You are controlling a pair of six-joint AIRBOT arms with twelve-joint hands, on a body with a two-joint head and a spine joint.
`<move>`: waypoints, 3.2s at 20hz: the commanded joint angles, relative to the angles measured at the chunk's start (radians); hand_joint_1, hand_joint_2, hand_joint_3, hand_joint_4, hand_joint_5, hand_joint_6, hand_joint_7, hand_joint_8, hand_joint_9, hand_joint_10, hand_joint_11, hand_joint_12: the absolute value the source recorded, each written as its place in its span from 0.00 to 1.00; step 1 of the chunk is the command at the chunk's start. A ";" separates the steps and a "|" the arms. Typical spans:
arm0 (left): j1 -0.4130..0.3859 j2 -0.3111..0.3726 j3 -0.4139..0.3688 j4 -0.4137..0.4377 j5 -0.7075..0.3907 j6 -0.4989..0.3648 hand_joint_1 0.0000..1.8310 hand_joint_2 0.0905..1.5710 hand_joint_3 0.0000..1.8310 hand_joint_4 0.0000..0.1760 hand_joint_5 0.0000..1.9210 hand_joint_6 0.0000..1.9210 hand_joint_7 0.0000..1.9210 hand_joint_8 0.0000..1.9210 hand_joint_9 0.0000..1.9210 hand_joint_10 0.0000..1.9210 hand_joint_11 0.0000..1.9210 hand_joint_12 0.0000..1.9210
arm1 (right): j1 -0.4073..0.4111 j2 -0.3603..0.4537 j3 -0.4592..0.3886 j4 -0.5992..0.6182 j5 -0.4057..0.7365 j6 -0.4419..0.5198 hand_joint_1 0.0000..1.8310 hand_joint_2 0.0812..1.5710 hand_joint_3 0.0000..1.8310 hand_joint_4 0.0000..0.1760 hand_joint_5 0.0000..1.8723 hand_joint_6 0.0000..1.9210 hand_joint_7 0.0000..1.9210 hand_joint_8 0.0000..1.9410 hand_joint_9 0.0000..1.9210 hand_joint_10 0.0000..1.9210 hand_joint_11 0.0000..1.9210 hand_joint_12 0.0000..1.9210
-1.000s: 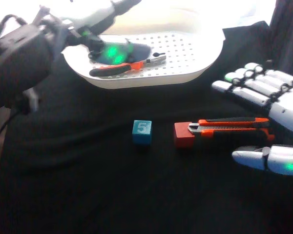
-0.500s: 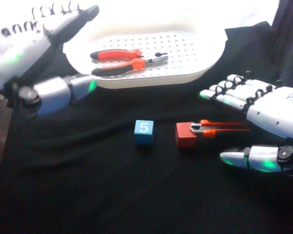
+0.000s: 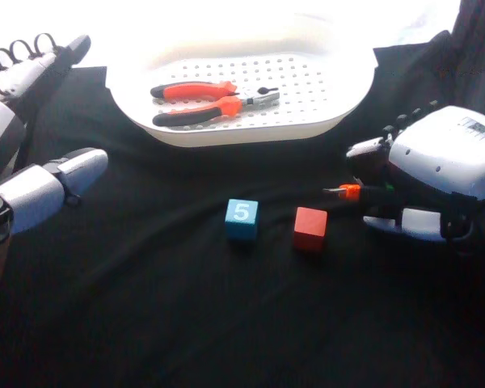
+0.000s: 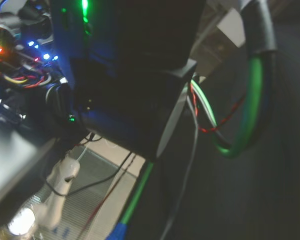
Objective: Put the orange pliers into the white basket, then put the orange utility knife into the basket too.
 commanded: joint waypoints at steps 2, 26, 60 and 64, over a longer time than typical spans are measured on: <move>-0.002 0.006 -0.001 0.024 -0.144 -0.006 0.34 0.81 0.00 0.73 0.00 0.00 0.00 0.00 0.00 0.00 0.00 0.00 | 0.009 0.014 -0.019 -0.013 0.093 0.004 0.77 0.77 0.00 0.00 0.57 1.00 0.66 1.00 0.74 1.00 0.73 1.00; 0.030 -0.043 0.003 0.026 -0.152 -0.042 0.34 0.83 0.00 0.75 0.00 0.00 0.00 0.00 0.00 0.00 0.00 0.00 | 0.469 -0.286 0.382 -0.207 -0.325 0.004 0.73 0.77 0.00 0.73 0.49 1.00 0.57 1.00 0.65 1.00 0.70 1.00; 0.083 0.109 -0.089 0.046 -0.375 -0.041 0.25 0.73 0.00 0.85 0.00 0.00 0.00 0.00 0.00 0.00 0.00 0.00 | 0.019 0.434 -0.323 -0.110 0.606 0.005 0.21 0.66 0.00 0.78 0.00 0.00 0.00 0.00 0.00 0.00 0.00 0.00; 0.102 0.174 -0.118 0.072 -0.422 -0.027 0.28 0.73 0.00 0.89 0.00 0.00 0.00 0.00 0.00 0.00 0.00 0.00 | -0.012 0.503 -0.355 -0.100 0.761 0.004 0.22 0.65 0.00 0.68 0.00 0.00 0.00 0.00 0.00 0.00 0.00 0.00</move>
